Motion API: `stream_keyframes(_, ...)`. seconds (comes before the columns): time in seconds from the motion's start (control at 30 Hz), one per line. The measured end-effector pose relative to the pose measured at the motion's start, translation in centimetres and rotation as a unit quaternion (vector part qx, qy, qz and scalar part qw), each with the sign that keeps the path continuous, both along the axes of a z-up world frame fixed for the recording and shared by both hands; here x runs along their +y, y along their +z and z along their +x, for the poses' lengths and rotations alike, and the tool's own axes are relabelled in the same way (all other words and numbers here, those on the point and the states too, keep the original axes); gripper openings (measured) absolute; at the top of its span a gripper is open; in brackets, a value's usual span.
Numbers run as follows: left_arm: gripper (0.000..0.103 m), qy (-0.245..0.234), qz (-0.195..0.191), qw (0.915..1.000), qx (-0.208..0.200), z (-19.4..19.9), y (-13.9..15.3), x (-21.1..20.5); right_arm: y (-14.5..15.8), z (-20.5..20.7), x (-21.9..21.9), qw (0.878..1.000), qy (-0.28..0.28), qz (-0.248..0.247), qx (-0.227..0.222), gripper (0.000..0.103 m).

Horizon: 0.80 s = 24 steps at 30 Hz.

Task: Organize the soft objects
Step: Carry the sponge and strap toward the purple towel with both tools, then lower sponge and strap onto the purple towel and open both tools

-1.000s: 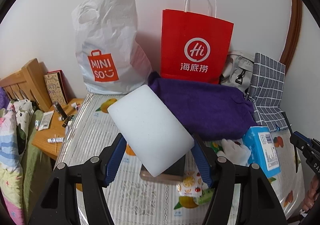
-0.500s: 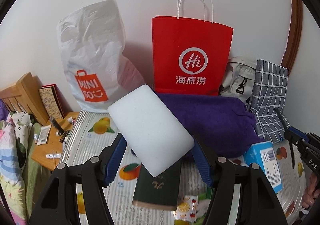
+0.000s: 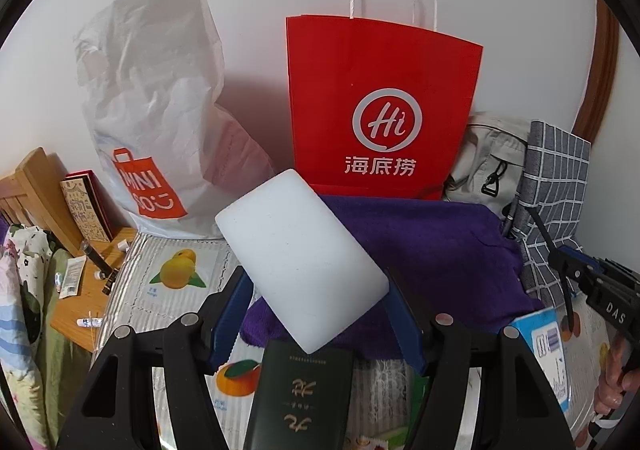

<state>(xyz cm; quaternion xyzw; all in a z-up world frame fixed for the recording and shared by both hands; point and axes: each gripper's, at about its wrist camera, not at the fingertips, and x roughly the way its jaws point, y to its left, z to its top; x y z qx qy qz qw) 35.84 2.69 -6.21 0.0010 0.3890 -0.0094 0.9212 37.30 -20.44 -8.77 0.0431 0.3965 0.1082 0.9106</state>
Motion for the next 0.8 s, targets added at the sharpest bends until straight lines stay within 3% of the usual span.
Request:
stream_keyframes(0.3, 0.064, -0.005, 0.000, 0.9999, 0.010, 2.5, -0.7, -0.3, 0.9, 4.3, -0.4, 1.000, -0.005, -0.002, -0.019, 0.020)
stream_keyframes(0.8, 0.064, -0.029, -0.032, 0.9969, 0.065, 9.0, -6.4, -2.9, -5.5, 8.7, -1.4, 0.998, 0.003, -0.010, 0.062, 0.020)
